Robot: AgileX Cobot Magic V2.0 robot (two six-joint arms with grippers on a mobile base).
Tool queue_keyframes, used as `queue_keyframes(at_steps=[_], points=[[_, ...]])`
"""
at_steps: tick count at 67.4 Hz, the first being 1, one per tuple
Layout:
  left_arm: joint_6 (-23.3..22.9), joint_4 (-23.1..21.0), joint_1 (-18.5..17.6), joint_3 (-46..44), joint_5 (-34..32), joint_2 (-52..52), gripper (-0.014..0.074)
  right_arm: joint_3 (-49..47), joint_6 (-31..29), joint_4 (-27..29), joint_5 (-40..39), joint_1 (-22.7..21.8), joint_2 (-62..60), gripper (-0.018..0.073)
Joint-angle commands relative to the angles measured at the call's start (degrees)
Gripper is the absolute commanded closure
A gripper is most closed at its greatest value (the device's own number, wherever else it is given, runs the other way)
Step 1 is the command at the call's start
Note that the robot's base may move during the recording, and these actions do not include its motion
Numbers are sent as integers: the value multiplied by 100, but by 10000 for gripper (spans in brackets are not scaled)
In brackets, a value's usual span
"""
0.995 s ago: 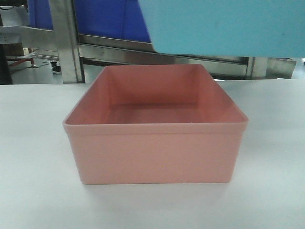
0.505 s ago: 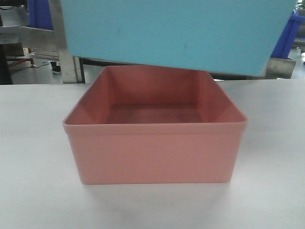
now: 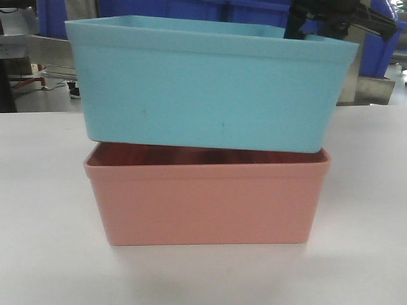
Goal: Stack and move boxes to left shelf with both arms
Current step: 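Lower the light-blue bin into the pink bin and open the right gripper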
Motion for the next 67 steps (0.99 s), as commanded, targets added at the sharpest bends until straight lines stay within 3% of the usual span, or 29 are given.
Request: queue_keyframes(at_steps=[1,29,58,65,67], points=[[-1,-27,-32,-158,-422,-66,605,-193,123,113,-559,-1,-286,503],[-1,-27,-32,-158,-422,-66,605,-181,31,-49,-470,23,-8,503],[-1,-27,-32,-158,-435,-66,605,-181,-194,-609,-757,126,38,496],[-1,-27,-32,-158,-435,-66,605,-181,-278,-609,-752,126,38,405],[-1,-27,-32,-158,-435,-66,605,-181,-305,-609,-752,126,38,341]])
